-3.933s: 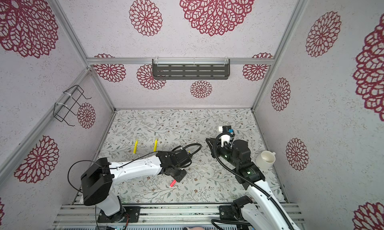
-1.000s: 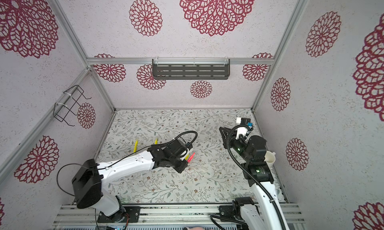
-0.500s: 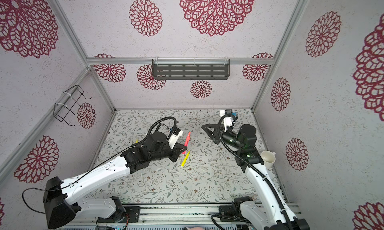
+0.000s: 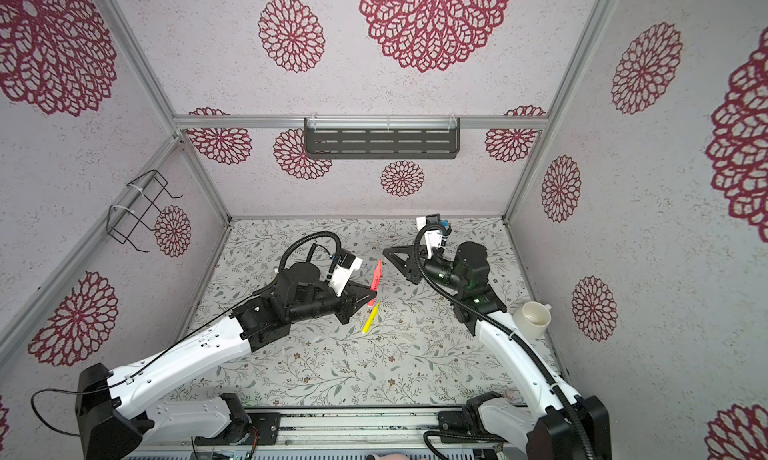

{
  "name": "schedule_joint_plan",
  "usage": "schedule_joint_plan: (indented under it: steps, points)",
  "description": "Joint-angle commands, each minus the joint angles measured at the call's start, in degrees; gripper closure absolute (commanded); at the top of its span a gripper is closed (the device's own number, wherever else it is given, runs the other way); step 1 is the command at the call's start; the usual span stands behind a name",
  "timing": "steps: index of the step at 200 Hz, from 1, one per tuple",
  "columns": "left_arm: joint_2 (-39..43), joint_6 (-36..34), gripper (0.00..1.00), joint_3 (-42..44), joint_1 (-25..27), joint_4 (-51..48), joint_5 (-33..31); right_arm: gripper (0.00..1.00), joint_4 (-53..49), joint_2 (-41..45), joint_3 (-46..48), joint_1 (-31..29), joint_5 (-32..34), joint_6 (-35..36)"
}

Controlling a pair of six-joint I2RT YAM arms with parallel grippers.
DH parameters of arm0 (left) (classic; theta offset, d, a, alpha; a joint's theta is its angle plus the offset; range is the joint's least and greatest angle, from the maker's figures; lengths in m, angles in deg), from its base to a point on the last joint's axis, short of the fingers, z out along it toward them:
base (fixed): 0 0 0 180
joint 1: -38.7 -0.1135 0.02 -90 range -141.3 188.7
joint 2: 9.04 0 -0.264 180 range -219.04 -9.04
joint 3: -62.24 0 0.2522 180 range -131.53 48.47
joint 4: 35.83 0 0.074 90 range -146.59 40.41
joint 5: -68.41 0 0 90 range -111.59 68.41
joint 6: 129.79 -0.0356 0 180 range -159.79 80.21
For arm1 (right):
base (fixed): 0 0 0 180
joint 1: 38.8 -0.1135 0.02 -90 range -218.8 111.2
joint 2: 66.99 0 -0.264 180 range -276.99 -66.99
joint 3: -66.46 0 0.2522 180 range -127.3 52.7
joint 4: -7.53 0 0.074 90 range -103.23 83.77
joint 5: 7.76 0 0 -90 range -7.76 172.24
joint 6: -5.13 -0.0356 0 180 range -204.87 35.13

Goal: Insert the pens into the pen caps
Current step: 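Raise the pink highlighter tip-up with the left gripper while the right brings the cap over, then lower the translucent cap onto the pink highlighter tip with the right gripper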

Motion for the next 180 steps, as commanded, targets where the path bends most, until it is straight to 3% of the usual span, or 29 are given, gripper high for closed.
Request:
schedule_joint_plan:
  steps: [1,180]
  points:
    - [0.9,0.3,1.00,0.7,-0.5,2.0,2.0,1.00,4.8,0.7,-3.0,-0.6,0.2,-0.9]
    - [-0.6,1.1,1.00,-0.7,-0.7,0.5,0.9,1.00,1.7,2.4,-2.9,-2.2,2.9,0.8]
